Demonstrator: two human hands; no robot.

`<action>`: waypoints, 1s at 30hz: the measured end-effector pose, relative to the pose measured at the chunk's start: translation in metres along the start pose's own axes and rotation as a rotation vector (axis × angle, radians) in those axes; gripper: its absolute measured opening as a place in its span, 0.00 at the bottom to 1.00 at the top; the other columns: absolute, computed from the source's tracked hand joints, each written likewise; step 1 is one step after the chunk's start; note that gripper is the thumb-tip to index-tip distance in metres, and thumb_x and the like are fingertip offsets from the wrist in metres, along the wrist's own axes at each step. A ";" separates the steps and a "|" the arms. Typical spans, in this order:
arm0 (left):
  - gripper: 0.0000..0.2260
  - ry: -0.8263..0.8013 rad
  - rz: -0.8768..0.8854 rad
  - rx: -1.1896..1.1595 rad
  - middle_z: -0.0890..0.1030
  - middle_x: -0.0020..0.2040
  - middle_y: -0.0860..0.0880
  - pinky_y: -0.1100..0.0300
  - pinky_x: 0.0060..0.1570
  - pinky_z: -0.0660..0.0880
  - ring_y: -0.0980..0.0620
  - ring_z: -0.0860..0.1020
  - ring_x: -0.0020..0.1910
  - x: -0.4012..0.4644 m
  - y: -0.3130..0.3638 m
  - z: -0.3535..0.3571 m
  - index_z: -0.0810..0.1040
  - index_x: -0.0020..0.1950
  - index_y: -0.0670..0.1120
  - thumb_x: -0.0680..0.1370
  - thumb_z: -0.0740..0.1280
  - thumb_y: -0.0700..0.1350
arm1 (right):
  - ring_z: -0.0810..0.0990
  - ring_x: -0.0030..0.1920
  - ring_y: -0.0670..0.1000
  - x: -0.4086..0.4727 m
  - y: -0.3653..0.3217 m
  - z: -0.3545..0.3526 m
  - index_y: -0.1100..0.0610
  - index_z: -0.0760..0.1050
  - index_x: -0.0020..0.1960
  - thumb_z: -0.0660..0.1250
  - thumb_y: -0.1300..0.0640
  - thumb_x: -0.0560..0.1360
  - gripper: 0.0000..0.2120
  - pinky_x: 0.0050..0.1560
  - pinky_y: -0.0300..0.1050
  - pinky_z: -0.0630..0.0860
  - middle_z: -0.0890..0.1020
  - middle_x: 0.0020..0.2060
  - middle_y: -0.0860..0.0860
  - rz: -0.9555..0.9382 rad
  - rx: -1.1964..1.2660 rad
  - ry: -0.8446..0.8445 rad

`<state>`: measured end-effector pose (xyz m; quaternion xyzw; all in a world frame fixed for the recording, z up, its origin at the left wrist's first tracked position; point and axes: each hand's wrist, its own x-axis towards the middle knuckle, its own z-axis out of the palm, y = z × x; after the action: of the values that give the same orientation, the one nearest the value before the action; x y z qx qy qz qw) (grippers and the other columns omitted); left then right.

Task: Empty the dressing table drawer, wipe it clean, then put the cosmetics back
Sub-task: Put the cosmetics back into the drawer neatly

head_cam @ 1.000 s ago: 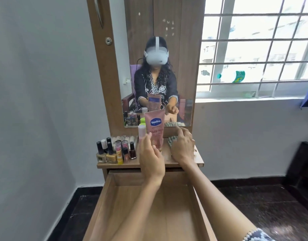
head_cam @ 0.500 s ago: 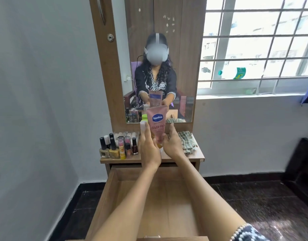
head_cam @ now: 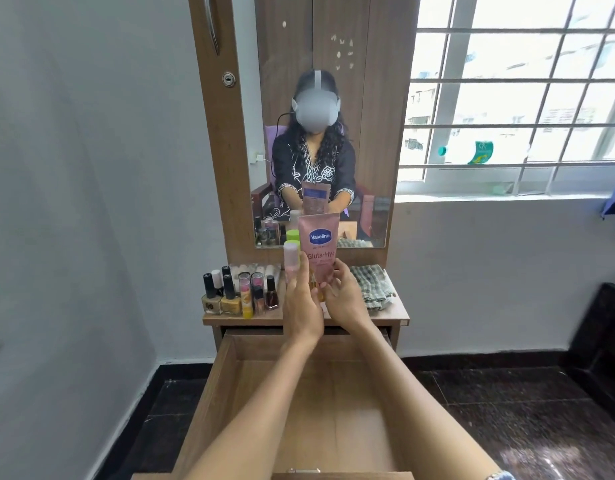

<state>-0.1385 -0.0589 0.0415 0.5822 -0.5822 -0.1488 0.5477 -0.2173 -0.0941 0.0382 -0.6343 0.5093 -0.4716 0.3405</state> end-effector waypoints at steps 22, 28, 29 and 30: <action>0.37 -0.513 -0.033 -0.055 0.63 0.60 0.54 0.64 0.64 0.69 0.56 0.71 0.61 -0.131 -0.002 -0.014 0.36 0.72 0.58 0.79 0.63 0.44 | 0.82 0.47 0.45 -0.157 0.040 -0.065 0.52 0.70 0.66 0.72 0.61 0.72 0.24 0.40 0.34 0.79 0.79 0.54 0.52 0.094 0.037 0.041; 0.43 -0.749 -0.168 0.163 0.53 0.73 0.48 0.53 0.70 0.63 0.47 0.63 0.71 -0.139 -0.006 -0.008 0.32 0.75 0.52 0.77 0.66 0.46 | 0.79 0.56 0.51 -0.165 0.045 -0.059 0.56 0.66 0.71 0.70 0.56 0.74 0.28 0.58 0.48 0.77 0.75 0.60 0.53 0.184 -0.239 -0.019; 0.44 -0.770 -0.192 0.186 0.52 0.74 0.48 0.52 0.71 0.63 0.47 0.62 0.72 -0.140 -0.007 -0.008 0.32 0.75 0.52 0.77 0.66 0.47 | 0.78 0.58 0.51 -0.167 0.044 -0.058 0.57 0.65 0.71 0.70 0.56 0.74 0.28 0.61 0.49 0.76 0.74 0.60 0.53 0.195 -0.274 -0.019; 0.44 -0.786 -0.207 0.201 0.52 0.74 0.47 0.51 0.71 0.63 0.47 0.62 0.72 -0.139 -0.007 -0.008 0.33 0.75 0.51 0.77 0.66 0.47 | 0.77 0.59 0.52 -0.169 0.042 -0.057 0.57 0.65 0.72 0.69 0.55 0.74 0.28 0.62 0.49 0.75 0.74 0.61 0.53 0.203 -0.306 -0.015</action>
<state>-0.1673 0.0599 -0.0263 0.5872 -0.6969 -0.3562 0.2066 -0.2907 0.0612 -0.0245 -0.6277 0.6337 -0.3471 0.2896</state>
